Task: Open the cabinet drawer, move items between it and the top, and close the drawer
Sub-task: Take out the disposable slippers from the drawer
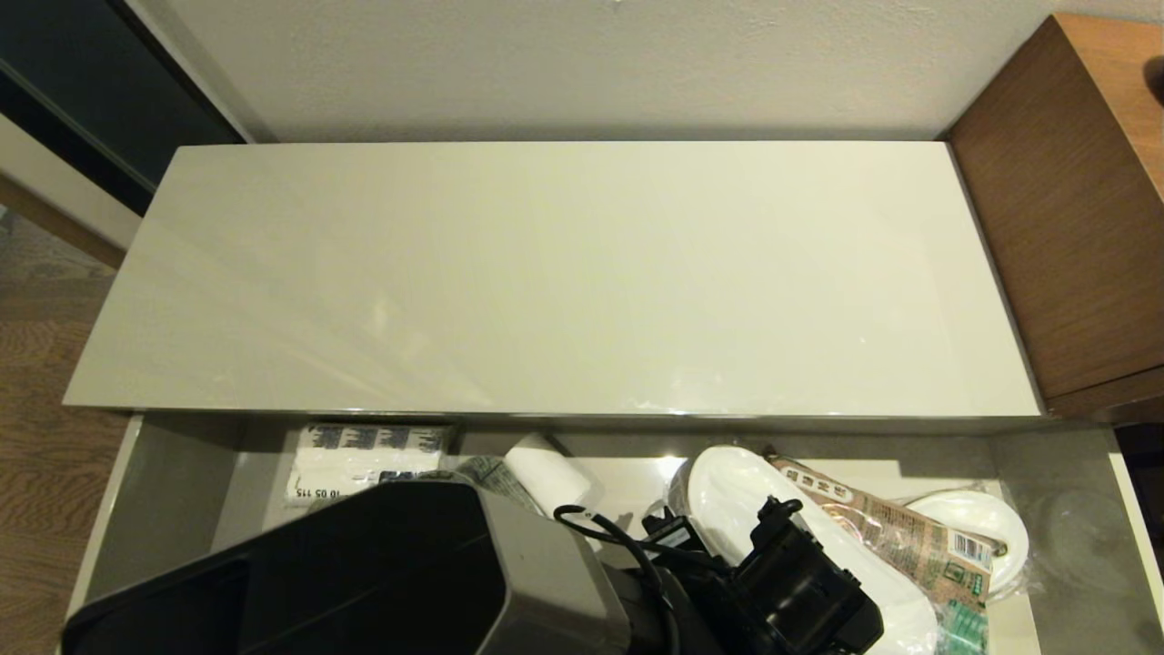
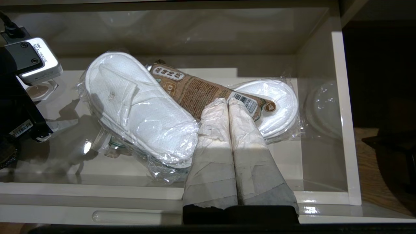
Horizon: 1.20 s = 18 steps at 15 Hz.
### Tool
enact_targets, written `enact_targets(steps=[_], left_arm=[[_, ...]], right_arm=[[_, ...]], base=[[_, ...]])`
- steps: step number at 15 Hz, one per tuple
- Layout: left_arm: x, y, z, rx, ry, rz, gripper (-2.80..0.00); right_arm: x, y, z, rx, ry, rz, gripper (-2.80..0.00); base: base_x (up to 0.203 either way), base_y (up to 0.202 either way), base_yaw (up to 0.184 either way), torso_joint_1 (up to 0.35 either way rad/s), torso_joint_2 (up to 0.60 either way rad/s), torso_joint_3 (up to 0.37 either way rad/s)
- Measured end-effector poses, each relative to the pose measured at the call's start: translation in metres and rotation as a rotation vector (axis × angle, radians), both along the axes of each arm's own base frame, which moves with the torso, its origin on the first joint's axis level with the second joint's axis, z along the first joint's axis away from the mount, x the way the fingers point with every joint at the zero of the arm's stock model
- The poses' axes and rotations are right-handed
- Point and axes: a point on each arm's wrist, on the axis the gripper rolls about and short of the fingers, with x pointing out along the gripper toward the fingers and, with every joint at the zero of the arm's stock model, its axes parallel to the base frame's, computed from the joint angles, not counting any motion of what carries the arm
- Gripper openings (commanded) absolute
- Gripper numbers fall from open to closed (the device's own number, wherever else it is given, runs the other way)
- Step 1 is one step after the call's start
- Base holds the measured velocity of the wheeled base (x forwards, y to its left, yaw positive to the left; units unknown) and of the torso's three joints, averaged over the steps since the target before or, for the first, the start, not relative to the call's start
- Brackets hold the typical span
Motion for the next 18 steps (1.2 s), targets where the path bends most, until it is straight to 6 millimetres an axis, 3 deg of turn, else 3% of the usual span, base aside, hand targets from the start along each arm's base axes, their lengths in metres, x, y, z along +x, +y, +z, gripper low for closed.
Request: enact_targets(steps=[4,7,18], left_arm=[[0.001,-0.004,0.002,-0.04,-0.006,-0.005,0.0],[0.006,-0.025,0.025,-0.248,-0.071,-0.024,0.0],[0.02,-0.03,0.045,-0.316,-0.109,0.019,0.0]], right_arm=[[0.0,0.0,0.0,0.0,0.0,0.0,-2.8],[0.0,0.0,0.0,0.0,0.0,0.0,-2.8],[0.0,0.0,0.0,0.0,0.0,-0.001,-2.8]], base=[[0.0,0.0,0.0,0.0,0.0,0.0],[0.0,0.0,0.0,0.0,0.0,0.0],[0.0,0.0,0.0,0.0,0.0,0.0]])
